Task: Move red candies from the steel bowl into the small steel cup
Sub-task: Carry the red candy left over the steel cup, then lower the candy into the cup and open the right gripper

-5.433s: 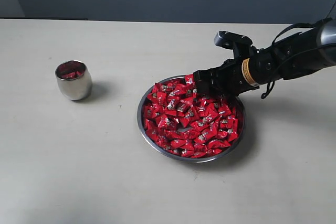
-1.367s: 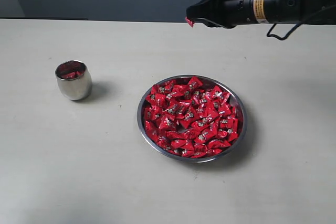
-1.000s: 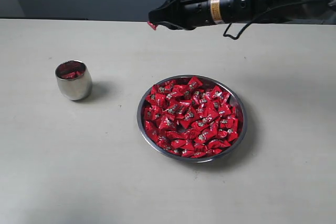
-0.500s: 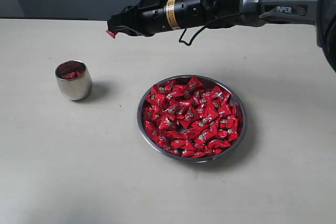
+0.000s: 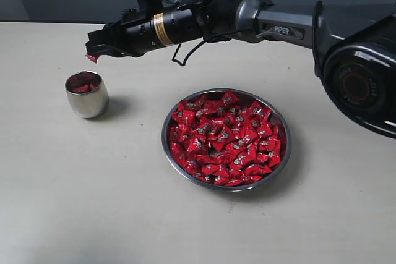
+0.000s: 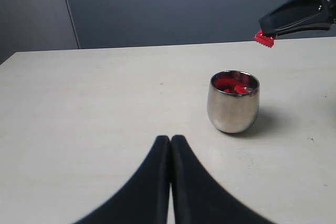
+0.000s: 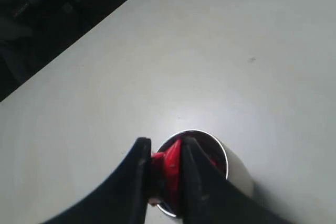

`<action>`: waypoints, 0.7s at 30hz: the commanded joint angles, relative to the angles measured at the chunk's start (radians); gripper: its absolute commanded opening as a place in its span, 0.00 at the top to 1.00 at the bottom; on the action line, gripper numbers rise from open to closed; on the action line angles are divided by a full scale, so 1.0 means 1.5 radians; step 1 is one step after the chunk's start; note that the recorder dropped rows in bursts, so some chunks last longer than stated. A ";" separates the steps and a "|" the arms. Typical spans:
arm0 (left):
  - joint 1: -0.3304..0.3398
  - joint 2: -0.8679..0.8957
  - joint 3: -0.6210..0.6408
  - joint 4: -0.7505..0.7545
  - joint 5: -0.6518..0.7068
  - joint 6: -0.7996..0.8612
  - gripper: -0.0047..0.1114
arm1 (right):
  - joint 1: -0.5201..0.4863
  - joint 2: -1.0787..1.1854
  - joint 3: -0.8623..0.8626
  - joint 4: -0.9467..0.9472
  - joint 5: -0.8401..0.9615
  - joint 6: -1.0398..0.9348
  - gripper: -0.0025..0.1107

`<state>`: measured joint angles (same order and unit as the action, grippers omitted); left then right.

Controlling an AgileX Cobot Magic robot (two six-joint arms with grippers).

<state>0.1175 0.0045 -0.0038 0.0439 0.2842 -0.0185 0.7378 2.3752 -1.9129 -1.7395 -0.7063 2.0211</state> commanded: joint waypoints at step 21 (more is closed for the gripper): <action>0.000 -0.003 0.003 0.001 0.000 -0.001 0.96 | 0.033 0.057 -0.057 -0.003 0.033 0.057 0.99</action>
<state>0.1175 0.0045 -0.0038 0.0439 0.2842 -0.0185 0.7853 2.4611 -1.9916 -1.7472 -0.6889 2.0825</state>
